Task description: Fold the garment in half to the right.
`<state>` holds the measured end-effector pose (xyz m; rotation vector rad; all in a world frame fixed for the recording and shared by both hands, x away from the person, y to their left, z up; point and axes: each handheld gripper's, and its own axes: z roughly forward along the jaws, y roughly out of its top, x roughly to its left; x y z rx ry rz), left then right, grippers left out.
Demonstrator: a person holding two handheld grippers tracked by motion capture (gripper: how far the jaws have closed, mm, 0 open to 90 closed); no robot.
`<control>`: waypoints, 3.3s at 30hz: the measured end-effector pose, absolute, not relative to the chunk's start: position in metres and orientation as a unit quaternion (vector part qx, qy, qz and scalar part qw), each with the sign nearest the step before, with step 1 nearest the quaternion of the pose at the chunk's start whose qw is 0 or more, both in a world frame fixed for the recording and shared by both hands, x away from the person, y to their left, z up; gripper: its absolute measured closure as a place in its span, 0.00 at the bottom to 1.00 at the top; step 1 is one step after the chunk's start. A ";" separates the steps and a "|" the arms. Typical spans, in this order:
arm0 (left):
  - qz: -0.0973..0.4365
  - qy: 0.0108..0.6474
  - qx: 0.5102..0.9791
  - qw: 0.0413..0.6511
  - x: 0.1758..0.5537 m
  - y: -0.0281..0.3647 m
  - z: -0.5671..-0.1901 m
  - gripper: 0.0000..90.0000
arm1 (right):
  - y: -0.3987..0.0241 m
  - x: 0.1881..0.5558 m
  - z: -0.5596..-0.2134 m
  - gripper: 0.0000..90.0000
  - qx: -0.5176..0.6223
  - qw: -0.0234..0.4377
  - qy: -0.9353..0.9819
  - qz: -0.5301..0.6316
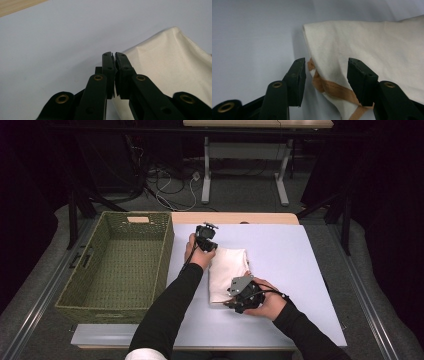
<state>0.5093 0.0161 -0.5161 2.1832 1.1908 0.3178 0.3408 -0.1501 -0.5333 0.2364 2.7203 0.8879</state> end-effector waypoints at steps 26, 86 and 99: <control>0.112 0.442 0.830 0.322 0.499 0.021 -0.515 0.96 | -0.145 0.355 -0.547 0.71 0.082 0.115 0.943 0.301; 0.120 0.444 0.814 0.356 0.460 0.031 -0.460 0.96 | -0.132 0.310 -0.492 0.87 -0.014 0.266 0.910 0.319; 0.127 0.448 0.811 0.354 0.446 0.043 -0.437 0.96 | -0.129 0.288 -0.486 0.87 -0.082 0.375 0.861 0.333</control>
